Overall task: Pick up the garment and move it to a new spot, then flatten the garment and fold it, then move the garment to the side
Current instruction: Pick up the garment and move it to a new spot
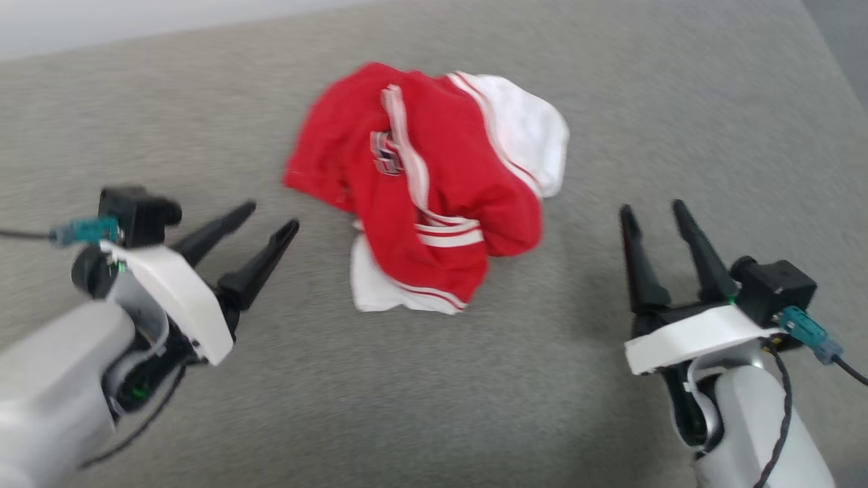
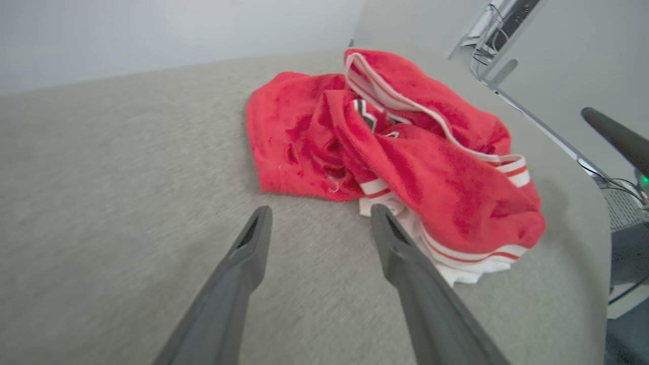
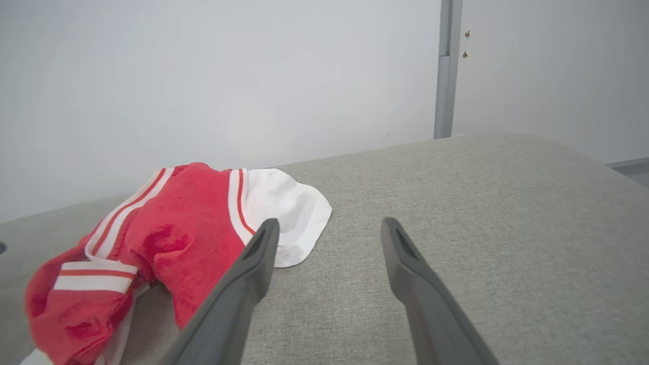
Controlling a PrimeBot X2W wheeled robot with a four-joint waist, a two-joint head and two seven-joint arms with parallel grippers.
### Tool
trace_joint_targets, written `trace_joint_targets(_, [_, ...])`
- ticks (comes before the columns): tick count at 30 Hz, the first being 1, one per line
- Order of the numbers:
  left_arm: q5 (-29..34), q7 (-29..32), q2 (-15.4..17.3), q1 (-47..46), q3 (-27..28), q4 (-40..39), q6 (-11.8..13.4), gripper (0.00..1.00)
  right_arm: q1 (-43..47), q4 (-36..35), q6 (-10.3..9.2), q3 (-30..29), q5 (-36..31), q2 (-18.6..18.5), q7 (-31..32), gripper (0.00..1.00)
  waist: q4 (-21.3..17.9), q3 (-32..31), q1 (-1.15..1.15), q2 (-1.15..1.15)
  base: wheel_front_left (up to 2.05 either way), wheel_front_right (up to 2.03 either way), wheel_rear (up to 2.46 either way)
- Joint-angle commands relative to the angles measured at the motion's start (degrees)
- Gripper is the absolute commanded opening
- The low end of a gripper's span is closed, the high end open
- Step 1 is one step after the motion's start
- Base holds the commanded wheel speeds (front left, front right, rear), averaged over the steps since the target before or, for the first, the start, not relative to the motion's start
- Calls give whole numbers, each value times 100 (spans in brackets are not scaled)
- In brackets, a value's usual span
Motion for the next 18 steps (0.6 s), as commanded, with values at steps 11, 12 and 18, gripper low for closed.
trace_joint_targets(11, [1178, -88, -1181, 2227, 2874, 993, 14, 100, 588, 155, 0, -1089, -912, -12, -14, 100, 1326, -964, 0, 0, 0, 0, 0])
trace_joint_targets(12, [1423, -88, -1296, 2463, 3173, 1016, 14, 100, 661, 141, 0, -1188, -978, -13, -14, 100, 1396, -1022, 0, 0, 0, 0, 0])
trace_joint_targets(18, [2850, -89, -1885, 3738, 5082, 734, 15, 100, 996, -5, 0, -1464, -1181, -13, -14, 100, 1537, -1307, 0, 0, 0, 0, 0])
